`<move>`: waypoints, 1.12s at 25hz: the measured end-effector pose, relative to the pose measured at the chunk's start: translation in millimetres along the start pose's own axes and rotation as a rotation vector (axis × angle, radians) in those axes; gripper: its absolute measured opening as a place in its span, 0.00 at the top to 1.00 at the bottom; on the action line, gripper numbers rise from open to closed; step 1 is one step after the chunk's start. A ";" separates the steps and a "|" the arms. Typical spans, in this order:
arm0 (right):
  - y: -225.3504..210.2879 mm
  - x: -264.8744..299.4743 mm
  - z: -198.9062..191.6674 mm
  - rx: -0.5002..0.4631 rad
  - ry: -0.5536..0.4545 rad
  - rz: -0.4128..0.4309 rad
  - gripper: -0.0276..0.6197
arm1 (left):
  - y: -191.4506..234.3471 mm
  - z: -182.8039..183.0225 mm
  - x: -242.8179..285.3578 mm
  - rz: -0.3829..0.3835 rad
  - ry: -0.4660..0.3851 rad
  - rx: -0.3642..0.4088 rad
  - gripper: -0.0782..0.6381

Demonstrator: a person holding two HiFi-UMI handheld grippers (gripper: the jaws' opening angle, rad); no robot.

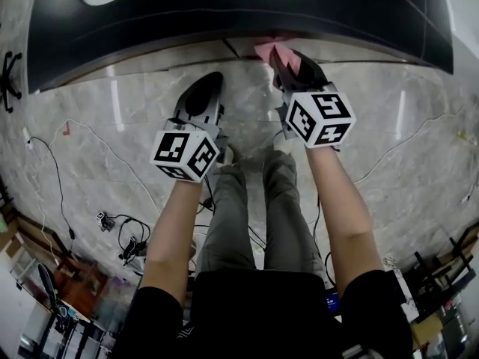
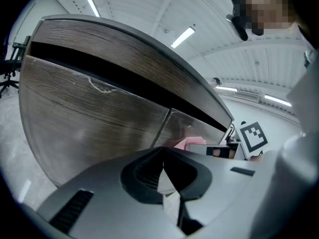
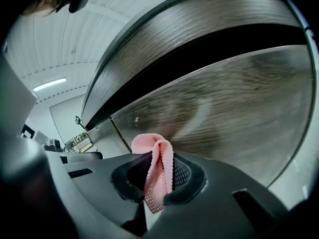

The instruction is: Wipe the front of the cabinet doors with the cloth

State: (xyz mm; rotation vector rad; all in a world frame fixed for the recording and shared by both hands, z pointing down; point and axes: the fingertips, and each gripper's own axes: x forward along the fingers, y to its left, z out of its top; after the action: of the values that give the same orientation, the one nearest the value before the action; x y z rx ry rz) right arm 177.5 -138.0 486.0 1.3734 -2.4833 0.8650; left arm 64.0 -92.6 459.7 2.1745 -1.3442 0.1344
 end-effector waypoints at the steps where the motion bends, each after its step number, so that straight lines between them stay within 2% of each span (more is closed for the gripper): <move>1: -7.6 -4.6 0.3 0.006 -0.002 -0.009 0.89 | -6.0 -0.4 6.6 -0.009 0.003 -0.001 0.88; 13: -96.9 -60.5 7.1 0.030 -0.027 -0.113 0.89 | -89.0 -14.8 70.3 -0.137 0.064 0.052 0.88; 23: -164.9 -107.6 14.4 0.075 -0.069 -0.207 0.89 | -143.7 -30.2 106.4 -0.202 0.099 0.085 0.88; 28: -183.8 -122.4 12.3 0.096 -0.072 -0.235 0.89 | -161.5 -44.3 116.5 -0.220 0.114 0.084 0.88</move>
State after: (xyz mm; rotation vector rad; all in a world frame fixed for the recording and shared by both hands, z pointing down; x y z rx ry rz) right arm 398.1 -131.7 499.6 1.7148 -2.2949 0.9065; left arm 267.0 -108.6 472.4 2.3303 -1.0468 0.2288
